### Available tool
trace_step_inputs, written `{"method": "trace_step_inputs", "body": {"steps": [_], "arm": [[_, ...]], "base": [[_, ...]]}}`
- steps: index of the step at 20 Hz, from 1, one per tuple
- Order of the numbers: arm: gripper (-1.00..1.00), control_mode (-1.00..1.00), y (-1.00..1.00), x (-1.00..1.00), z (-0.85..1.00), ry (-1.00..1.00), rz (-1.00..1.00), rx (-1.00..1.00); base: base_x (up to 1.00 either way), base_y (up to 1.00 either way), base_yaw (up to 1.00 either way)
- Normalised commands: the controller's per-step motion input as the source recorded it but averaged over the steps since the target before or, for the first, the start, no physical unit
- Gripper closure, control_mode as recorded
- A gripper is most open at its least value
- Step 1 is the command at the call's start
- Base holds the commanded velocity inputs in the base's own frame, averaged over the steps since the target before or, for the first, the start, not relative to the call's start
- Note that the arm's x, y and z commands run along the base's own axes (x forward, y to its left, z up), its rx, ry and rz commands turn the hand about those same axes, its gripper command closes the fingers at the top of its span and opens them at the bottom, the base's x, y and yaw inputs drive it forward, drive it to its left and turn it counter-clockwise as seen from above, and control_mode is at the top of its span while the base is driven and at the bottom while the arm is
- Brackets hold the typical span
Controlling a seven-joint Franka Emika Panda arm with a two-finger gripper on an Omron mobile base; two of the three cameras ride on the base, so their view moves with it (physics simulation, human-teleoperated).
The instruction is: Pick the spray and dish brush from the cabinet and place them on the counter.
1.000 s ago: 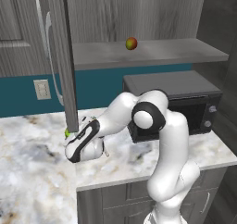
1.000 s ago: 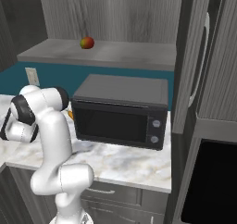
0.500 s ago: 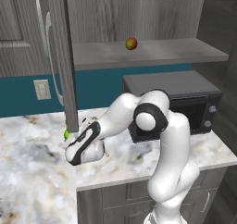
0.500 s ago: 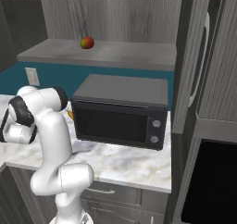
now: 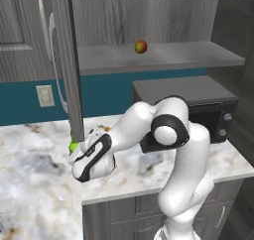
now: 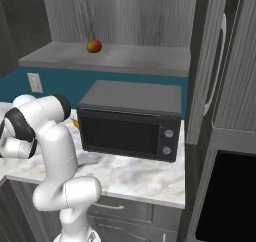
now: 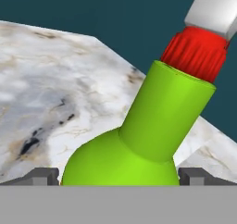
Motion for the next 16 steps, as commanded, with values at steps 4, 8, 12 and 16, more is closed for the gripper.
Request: {"method": "trace_step_inputs", "body": {"steps": [4,8,12,16], "arm": [[-1.00,-1.00,-0.01,-0.19,0.01,0.11,0.00,0.00],[-1.00,-1.00,0.00,-0.02,-0.10,0.00,0.03,0.00],[-1.00,-1.00,0.00,0.00,-0.09,-0.07,0.09,0.00],[-1.00,-1.00,0.00,0.02,-0.22,-0.15,0.13,0.00]], "base": [[0.00,0.00,0.00],[0.00,0.00,0.00],[0.00,0.00,0.00],[0.00,0.00,0.00]]}}
